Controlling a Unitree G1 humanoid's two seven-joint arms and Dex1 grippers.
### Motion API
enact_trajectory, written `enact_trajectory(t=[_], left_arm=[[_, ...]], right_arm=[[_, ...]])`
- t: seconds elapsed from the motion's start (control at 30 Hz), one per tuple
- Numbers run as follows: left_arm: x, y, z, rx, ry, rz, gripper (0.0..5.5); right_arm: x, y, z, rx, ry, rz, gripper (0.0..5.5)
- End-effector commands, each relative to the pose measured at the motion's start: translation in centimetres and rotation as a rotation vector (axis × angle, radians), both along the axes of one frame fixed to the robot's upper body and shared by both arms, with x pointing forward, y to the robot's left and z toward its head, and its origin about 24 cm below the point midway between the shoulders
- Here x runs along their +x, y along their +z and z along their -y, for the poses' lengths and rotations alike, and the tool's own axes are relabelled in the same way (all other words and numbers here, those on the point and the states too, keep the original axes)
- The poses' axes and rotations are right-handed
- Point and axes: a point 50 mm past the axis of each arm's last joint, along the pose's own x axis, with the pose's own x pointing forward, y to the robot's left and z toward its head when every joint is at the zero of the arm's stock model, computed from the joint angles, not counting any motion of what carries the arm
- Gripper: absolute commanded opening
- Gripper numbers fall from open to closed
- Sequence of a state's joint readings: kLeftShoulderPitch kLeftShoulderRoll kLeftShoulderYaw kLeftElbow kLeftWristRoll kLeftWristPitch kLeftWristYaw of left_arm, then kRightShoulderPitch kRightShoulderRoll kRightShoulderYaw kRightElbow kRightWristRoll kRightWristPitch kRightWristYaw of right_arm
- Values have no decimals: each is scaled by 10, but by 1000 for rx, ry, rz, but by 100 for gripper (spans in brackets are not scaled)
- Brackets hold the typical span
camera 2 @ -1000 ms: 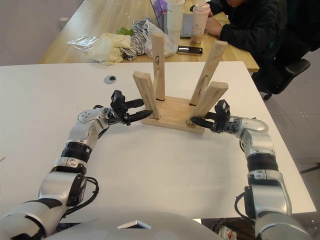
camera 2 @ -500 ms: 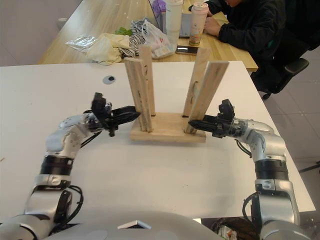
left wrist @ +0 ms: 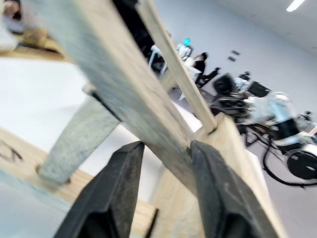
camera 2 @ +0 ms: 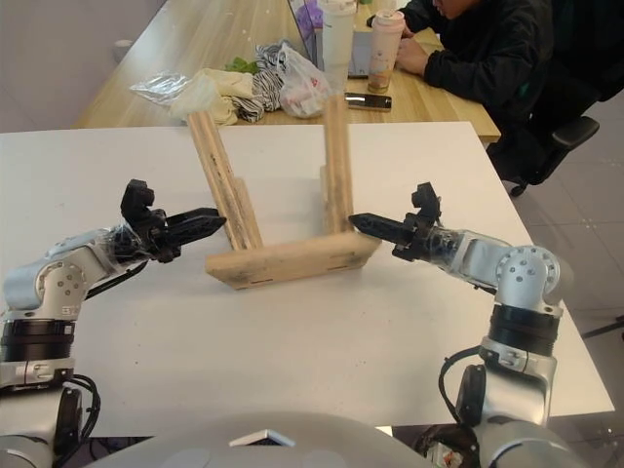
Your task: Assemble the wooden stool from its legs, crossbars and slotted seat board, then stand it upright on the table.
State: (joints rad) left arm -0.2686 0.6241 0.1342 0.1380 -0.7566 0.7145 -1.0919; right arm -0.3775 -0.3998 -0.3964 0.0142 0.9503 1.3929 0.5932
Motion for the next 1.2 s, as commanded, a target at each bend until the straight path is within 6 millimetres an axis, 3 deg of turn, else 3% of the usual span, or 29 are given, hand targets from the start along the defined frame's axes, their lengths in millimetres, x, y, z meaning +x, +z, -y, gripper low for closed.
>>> enact_trajectory(t=[0.03,0.13,0.23,0.37,0.43,0.53,0.67,0.87,1.0,1.2], left_arm=[[3,-17,-10,51,83,-82,231],[4,-17,-21,-2,107,-124,277],[1,-14,-44,-72,146,-168,327],[-11,-14,-63,-47,133,-161,387],[-14,-17,-70,26,143,-104,394],[-27,-31,-65,253,31,-17,394],[-42,-42,-53,382,-104,72,394],[-35,-46,-38,408,-130,159,394],[-33,-46,-29,381,-135,180,400],[-24,-39,-22,335,-106,225,305]], right_arm=[[12,16,4,54,-29,15,325],[14,20,13,66,-66,23,373],[13,23,22,68,-76,87,427],[0,9,32,-124,32,342,464],[-5,-11,34,-313,157,464,464],[-20,-45,37,-491,314,537,464],[-18,-48,26,-431,316,636,464],[5,-47,6,-397,329,720,464],[19,-50,-12,-363,363,739,402],[25,-54,-16,-356,405,721,294]])
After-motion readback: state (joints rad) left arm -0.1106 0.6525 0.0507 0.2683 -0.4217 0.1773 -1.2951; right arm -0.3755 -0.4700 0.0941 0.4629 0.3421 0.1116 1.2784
